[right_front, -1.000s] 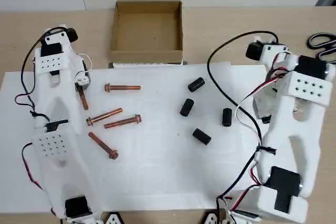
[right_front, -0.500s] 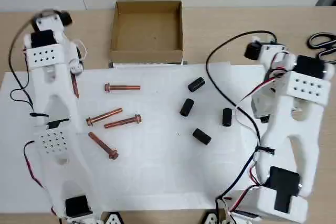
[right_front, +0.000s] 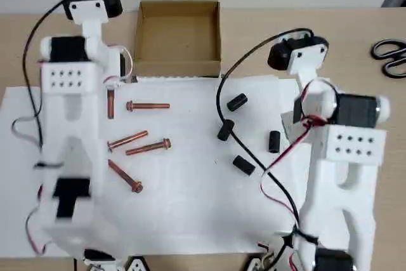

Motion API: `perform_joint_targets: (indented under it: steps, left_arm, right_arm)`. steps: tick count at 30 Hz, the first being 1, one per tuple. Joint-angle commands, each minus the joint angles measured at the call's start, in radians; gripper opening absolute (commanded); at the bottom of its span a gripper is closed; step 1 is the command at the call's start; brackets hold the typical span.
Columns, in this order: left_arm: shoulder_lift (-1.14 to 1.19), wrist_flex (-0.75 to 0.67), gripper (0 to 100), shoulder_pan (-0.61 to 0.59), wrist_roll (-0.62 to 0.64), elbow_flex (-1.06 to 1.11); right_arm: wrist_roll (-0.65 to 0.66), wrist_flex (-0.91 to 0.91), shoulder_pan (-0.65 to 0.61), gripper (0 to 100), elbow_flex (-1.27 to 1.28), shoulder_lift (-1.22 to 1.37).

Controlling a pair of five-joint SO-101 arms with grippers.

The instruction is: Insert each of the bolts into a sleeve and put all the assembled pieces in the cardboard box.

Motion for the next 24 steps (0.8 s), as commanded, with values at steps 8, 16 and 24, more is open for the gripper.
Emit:
perform_joint_targets:
  steps: [8, 16, 24]
  left_arm:
    - [-0.655, -0.038, 1, 0.071, 0.115, 0.441]
    - [-1.083, -0.377, 1, 0.083, 0.181, 0.917]
    - [-1.519, -0.703, 1, 0.109, 0.187, 1.377]
  right_arm:
    - [-0.017, -0.225, -0.012, 0.3, 0.304, -0.302]
    - [-0.196, -0.441, -0.133, 0.2, 0.724, -0.677]
    - [-0.281, -0.661, -0.209, 0.2, 1.026, -0.967]
